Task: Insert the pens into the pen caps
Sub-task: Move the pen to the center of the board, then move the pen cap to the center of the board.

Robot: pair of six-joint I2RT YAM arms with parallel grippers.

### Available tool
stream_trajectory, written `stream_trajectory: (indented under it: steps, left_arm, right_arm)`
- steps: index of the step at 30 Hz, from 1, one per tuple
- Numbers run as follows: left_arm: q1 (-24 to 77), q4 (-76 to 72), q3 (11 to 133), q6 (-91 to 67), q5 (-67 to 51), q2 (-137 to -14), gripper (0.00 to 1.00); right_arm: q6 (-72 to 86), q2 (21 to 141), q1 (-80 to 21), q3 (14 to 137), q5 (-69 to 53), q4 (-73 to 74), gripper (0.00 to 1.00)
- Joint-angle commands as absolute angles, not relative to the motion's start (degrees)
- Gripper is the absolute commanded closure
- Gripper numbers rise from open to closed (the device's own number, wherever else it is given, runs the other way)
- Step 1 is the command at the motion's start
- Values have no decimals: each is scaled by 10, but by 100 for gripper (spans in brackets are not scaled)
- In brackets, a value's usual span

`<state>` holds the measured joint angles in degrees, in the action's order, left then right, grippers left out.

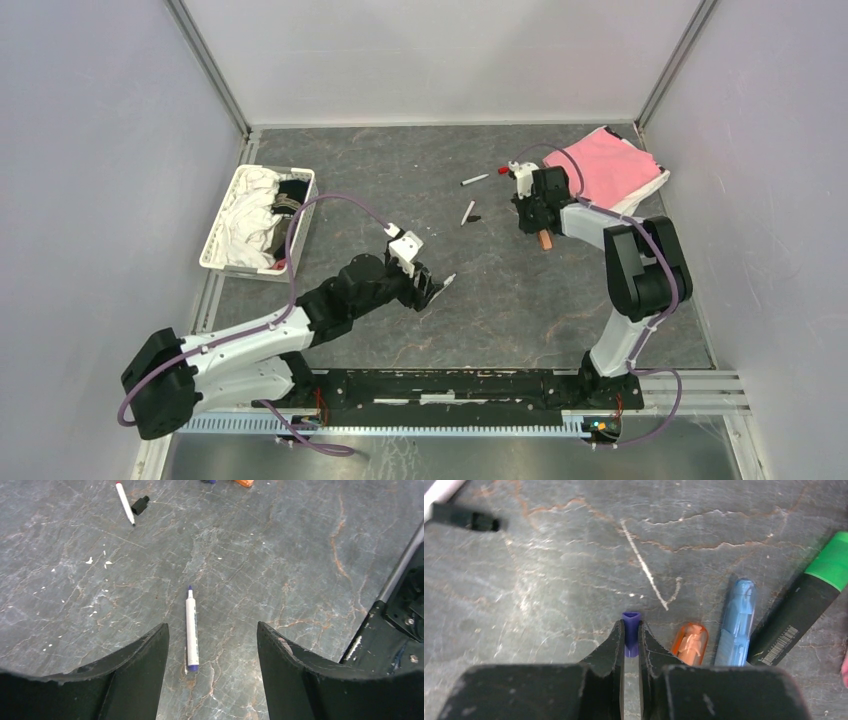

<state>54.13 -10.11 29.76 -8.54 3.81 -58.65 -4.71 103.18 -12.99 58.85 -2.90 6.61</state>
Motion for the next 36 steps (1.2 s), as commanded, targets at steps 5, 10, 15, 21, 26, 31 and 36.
stream_trajectory:
  steps: [5,10,15,21,26,31,36]
  left_arm:
    - [544,-207,269,-104,-16,-559,29]
    - [544,-225,257,-96,-26,-558,28]
    - [544,-212,254,-87,-26,-563,28]
    - [544,-192,231,-69,-7,-559,29]
    - [544,-207,197,-72,-2,-537,29]
    - [543,-209,183,-78,-2,-520,29]
    - [544,-207,180,-78,-2,-518,29]
  right_arm:
    - [-352,958,-103,580,-338,138,100]
    - [-570,973,-118,600,-449,283,100]
    - [-797,954,-163,588,-421,387,100]
    - [-953,980,-193,617,-366,489,99]
    - [-952,1014,-213,638,-341,514,89]
    - [-918,1032,-228,642,-310,498,81]
    - [-883,1029,-241,632,-281,470,65]
